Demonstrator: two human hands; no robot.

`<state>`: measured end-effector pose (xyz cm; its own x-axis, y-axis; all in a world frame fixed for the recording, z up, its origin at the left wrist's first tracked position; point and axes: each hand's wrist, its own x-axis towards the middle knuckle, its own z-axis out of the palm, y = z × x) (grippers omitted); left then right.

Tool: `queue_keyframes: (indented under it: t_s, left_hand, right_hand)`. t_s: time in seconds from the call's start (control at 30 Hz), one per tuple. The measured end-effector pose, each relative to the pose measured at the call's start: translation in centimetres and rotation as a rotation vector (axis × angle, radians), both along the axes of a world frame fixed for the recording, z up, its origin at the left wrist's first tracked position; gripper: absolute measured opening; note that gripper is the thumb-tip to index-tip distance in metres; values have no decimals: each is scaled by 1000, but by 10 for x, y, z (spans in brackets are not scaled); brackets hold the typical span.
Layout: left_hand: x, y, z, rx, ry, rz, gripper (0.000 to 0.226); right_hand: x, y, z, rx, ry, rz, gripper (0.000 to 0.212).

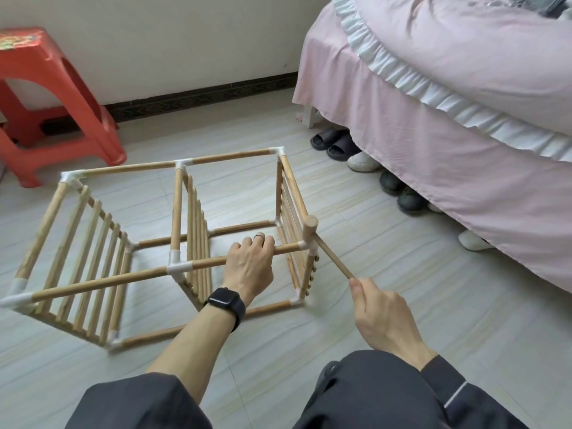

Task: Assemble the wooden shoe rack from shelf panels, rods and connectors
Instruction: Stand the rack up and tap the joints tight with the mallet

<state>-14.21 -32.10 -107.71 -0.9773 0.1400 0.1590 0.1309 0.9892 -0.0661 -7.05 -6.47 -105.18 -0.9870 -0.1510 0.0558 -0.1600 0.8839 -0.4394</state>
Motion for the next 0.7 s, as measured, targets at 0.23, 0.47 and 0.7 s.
queue_keyframes:
  t_s: [0.23, 0.47, 0.7]
  left_hand:
    - [-35, 11, 4, -71, -104, 13, 52]
    - [-46, 0, 25, 189, -149, 42, 65]
    - [46, -136, 5, 235, 158, 248, 56]
  right_hand:
    - [-13, -3, 23, -169, 167, -27, 36]
    - [-59, -22, 53, -126, 160, 10, 37]
    - [-91, -98, 84, -104, 100, 256, 38]
